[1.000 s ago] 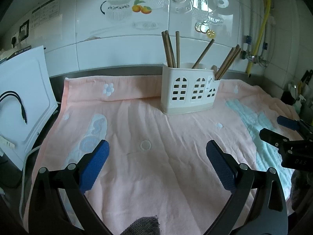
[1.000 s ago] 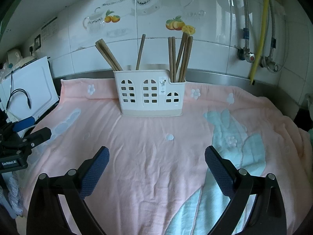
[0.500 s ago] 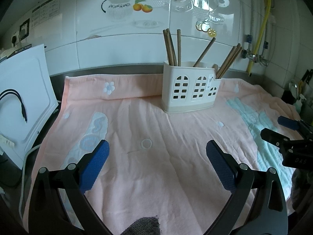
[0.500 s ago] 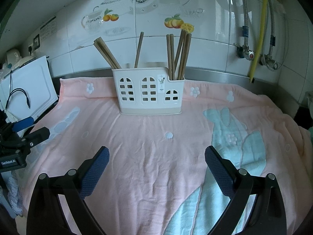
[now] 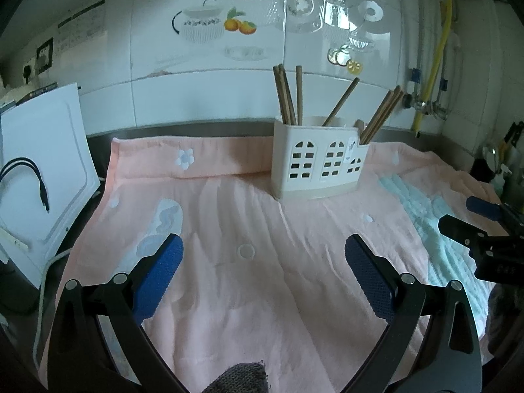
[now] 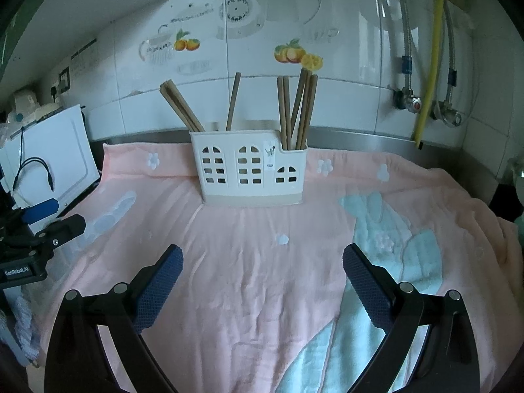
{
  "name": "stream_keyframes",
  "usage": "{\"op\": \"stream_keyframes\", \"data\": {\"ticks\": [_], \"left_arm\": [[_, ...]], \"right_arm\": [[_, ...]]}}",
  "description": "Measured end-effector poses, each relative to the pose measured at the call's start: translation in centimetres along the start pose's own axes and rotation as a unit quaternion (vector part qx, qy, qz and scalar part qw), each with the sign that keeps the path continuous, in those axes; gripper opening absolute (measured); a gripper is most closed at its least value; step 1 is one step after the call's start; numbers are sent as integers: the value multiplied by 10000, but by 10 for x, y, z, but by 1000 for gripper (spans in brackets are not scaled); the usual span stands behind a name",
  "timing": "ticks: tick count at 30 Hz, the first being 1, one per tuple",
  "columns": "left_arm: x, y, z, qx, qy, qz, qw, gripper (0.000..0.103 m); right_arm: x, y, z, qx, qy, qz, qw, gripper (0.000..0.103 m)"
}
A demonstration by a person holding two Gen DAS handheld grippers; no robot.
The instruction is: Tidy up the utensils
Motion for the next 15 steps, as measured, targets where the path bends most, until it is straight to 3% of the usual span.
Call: {"op": "stream_keyframes", "data": {"ticks": [15], "left_arm": [[5,-5,11,-56,-20,238,9997,98]], "right_arm": [[4,1,7,-129,43,135,9998,95]]}}
Point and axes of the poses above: each gripper's, at about its wrist camera, not at the fingertips, and x roughly against the way its jaws point, z to its right, y to its underside, the point moved 3 cm from there along -x, roughly the way its jaws point, and after that the axes turned 6 degrees about -z, right-handed, at the moved point
